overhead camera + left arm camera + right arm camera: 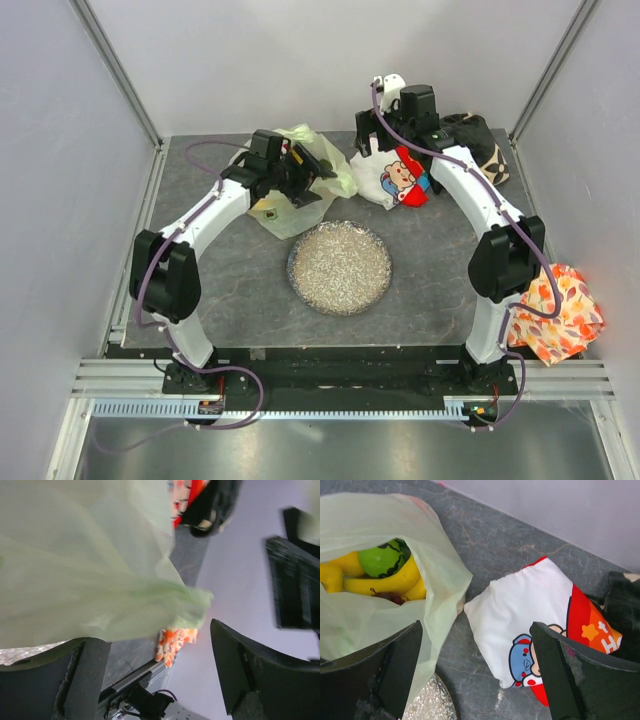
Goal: Take the fake fruits out of the plastic bag
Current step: Adjust the plastic bag at the center of the board.
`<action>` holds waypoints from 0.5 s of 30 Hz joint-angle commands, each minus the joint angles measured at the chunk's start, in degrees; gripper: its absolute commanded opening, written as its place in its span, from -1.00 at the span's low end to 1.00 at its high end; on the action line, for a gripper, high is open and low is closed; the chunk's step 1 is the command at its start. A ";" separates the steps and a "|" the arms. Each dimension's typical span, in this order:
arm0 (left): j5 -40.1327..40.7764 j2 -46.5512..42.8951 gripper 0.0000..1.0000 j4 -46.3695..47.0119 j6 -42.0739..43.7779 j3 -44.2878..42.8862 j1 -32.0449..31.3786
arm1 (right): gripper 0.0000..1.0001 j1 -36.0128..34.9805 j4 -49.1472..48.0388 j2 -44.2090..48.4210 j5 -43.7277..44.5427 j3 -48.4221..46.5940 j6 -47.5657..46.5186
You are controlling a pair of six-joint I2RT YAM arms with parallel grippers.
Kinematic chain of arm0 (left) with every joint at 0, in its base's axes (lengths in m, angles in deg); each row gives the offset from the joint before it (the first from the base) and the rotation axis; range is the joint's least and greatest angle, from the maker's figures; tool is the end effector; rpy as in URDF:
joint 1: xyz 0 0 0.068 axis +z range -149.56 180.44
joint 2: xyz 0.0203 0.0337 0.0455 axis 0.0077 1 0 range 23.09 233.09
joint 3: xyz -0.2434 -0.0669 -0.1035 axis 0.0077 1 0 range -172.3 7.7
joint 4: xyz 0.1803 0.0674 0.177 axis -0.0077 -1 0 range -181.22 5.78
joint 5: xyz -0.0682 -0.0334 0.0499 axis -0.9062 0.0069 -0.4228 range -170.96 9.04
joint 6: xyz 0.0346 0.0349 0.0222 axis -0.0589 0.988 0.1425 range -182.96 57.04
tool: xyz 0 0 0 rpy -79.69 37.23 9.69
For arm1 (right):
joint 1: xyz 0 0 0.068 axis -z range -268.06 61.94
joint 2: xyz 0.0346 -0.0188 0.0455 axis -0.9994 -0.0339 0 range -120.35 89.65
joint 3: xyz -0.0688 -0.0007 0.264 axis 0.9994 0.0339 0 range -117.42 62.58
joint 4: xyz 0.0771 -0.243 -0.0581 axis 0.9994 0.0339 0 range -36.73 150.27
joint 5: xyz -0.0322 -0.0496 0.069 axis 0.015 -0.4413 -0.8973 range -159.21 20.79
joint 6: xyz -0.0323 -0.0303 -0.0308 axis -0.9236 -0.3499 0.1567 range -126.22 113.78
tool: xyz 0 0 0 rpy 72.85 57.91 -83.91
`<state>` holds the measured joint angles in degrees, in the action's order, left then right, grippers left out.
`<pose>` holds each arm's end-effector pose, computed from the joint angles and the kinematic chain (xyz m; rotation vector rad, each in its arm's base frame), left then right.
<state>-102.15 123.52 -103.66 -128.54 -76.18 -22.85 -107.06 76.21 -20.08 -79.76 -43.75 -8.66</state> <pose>0.3683 -0.1726 0.2979 -0.6636 2.3625 -1.1979 0.4279 0.1543 0.3590 -0.4938 1.9811 0.3683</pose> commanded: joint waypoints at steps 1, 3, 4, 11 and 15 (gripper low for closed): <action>7.21 3.37 0.36 -7.63 -3.50 -0.77 -0.09 | 0.96 -0.33 -2.54 -3.36 -2.45 -6.51 -0.99; 6.61 3.20 -0.20 -6.67 -1.58 0.64 0.52 | 0.96 -0.77 -3.16 -5.74 -4.13 -7.93 -1.69; 6.34 2.77 -0.76 -6.40 -0.70 1.43 0.79 | 0.96 -1.64 -3.25 -6.54 -4.74 -9.41 -2.22; 5.81 -7.60 -0.97 -6.31 7.30 10.99 6.14 | 0.96 -7.53 -5.01 -13.75 -9.32 -17.77 -5.65; 9.14 -10.33 -0.97 -7.54 13.70 12.51 9.48 | 0.96 -11.66 -5.71 -17.17 -10.45 -22.43 -9.60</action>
<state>-97.01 118.14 -111.20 -123.17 -64.09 -15.83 -114.76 73.41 -35.47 -86.43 -60.10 -13.71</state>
